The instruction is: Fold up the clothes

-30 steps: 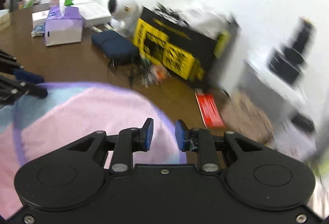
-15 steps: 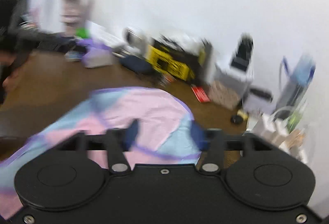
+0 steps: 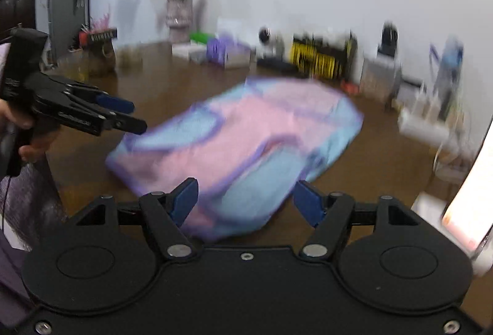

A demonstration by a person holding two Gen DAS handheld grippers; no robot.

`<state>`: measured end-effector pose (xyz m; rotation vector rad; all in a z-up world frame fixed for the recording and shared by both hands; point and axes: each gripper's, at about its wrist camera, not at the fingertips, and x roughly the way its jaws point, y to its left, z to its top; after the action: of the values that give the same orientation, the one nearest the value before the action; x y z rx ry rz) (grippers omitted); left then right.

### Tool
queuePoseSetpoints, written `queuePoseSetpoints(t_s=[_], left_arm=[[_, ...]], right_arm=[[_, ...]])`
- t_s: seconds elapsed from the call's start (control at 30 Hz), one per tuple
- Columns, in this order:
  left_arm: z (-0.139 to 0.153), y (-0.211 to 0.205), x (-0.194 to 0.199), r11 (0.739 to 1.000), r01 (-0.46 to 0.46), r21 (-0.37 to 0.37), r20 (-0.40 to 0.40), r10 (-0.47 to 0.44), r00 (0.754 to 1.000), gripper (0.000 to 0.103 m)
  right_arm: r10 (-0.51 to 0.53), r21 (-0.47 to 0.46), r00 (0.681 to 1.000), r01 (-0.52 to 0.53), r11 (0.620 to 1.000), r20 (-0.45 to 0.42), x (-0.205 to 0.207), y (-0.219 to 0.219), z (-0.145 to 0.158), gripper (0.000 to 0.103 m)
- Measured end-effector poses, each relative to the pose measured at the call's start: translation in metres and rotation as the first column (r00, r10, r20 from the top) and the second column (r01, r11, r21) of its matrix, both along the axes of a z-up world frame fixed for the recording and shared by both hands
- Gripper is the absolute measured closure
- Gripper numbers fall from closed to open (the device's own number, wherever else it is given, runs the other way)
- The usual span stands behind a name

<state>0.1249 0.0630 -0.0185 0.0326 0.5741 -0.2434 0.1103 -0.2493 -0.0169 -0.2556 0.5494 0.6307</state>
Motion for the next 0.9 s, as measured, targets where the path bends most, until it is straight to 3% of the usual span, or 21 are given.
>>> queuePoseSetpoints(t_s=[0.1,0.17,0.27,0.4,0.43,0.5,0.6,0.67,0.73,0.9], left_arm=[[-0.008,0.000,-0.002,1.000,-0.002,0.002,-0.013,0.002,1.000,0.047],[-0.013,0.000,0.000,1.000,-0.018,0.024,-0.020,0.019,1.000,0.069],[-0.023,0.000,0.004,0.999,-0.020,0.027,-0.056,0.021,0.998,0.081],[-0.024,0.000,0.002,0.998,-0.035,0.053,-0.052,0.037,0.998,0.085],[-0.024,0.000,0.000,0.998,-0.032,0.056,-0.050,0.034,0.998,0.085],[-0.023,0.002,-0.002,0.998,-0.027,0.054,-0.047,0.029,0.998,0.085],[-0.013,0.001,-0.012,0.999,0.022,0.027,-0.017,-0.022,1.000,0.080],[-0.003,0.000,-0.024,0.996,0.090,0.008,0.029,-0.091,0.995,0.051],[0.002,-0.002,-0.030,0.991,0.133,0.023,0.062,-0.134,0.989,0.040],[-0.009,-0.011,-0.016,0.989,0.143,0.028,0.010,-0.144,0.990,0.040]], right_arm=[[-0.043,-0.009,0.999,0.043,0.999,0.003,-0.006,0.012,-0.016,0.035],[-0.076,-0.024,0.997,0.076,0.997,-0.001,-0.004,0.017,-0.021,0.054],[-0.096,-0.008,0.994,0.096,0.995,-0.053,0.003,0.023,-0.030,0.064],[-0.095,-0.010,0.992,0.094,0.996,-0.080,0.004,0.027,-0.041,0.082],[-0.095,-0.012,0.992,0.094,0.995,-0.083,0.002,0.025,-0.041,0.082],[-0.099,-0.018,0.991,0.098,0.995,-0.084,-0.003,0.022,-0.039,0.081],[-0.077,-0.012,0.994,0.076,0.997,-0.077,-0.011,0.018,-0.034,0.071],[-0.054,0.008,0.997,0.055,0.998,-0.051,-0.017,0.016,-0.025,0.056],[-0.042,0.014,0.999,0.042,0.999,-0.026,-0.015,0.018,-0.018,0.056],[-0.020,0.010,1.000,0.020,1.000,-0.009,0.002,0.034,-0.017,0.057]])
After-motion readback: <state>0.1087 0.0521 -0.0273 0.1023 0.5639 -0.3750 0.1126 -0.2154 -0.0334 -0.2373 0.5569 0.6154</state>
